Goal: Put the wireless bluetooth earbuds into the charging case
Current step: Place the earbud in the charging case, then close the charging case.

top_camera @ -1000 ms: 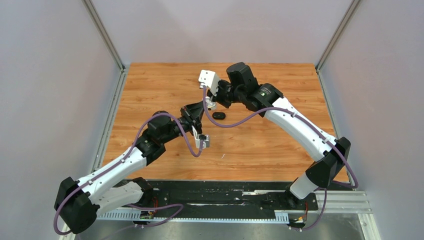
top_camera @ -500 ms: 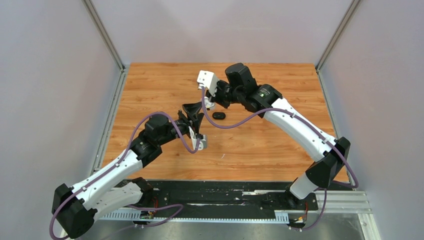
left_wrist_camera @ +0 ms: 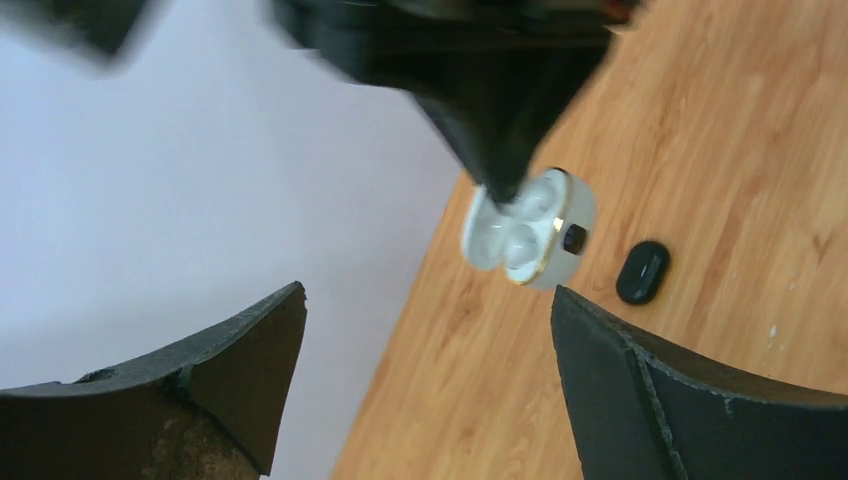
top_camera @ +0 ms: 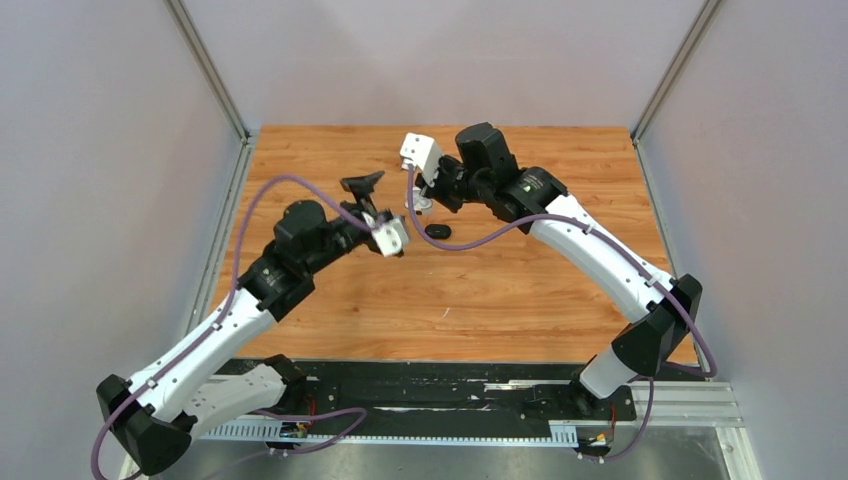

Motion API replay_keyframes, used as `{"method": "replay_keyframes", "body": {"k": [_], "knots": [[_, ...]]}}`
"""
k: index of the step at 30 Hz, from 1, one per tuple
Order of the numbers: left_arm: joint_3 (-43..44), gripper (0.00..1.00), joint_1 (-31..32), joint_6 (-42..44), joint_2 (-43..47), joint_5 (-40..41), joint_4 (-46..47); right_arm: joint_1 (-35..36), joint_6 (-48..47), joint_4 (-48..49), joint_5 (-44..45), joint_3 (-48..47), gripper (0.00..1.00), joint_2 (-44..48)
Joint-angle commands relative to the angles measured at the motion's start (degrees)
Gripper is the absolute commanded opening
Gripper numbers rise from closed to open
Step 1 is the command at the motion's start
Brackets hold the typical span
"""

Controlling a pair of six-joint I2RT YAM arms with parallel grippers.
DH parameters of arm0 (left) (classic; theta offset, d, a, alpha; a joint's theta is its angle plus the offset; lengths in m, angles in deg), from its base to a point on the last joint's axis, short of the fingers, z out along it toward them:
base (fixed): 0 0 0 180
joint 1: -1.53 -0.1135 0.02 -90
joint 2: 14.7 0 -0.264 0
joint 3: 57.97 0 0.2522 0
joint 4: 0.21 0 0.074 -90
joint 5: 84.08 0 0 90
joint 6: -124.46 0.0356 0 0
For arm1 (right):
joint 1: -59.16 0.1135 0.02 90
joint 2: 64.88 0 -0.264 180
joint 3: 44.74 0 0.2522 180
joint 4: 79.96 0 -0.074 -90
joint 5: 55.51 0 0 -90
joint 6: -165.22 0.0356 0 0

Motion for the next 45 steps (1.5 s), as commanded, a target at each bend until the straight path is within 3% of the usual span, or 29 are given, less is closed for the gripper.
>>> {"method": "replay_keyframes", "body": {"k": [1, 5, 12, 19, 28, 39, 43, 45], "knots": [[12.85, 0.97, -4.5, -32.6, -3.55, -0.94, -13.2, -2.43, 4.73, 8.43, -0.59, 3.23, 0.0, 4.39], [14.92, 0.98, -8.5, -41.04, -5.76, -18.85, -17.26, -2.81, 6.54, 13.95, -1.54, 8.55, 0.0, 8.39], [15.82, 0.99, -13.62, -42.98, -10.3, -35.86, -15.69, -3.62, 12.21, 15.26, -5.84, 8.72, 0.0, 11.16], [16.68, 0.89, -18.87, -51.18, -15.22, -41.52, -9.07, -3.62, 13.89, 16.27, -10.71, 8.32, 0.0, 11.27], [17.3, 0.74, -19.38, -60.24, -18.6, -50.93, -0.29, -3.63, 14.92, 16.18, -11.56, 9.15, 0.0, 10.69], [19.0, 0.57, -19.39, -63.31, -21.99, -54.11, 4.12, -3.54, 15.29, 16.0, -11.58, 7.32, 0.0, 7.81], [19.33, 0.36, -19.45, -63.45, -22.97, -55.34, 4.35, -3.54, 15.66, 16.03, -11.21, 6.98, 0.0, 7.28], [19.29, 0.33, -19.45, -62.91, -23.29, -55.58, 3.88, -3.55, 15.8, 16.03, -10.94, 6.81, 0.0, 7.16]]}}
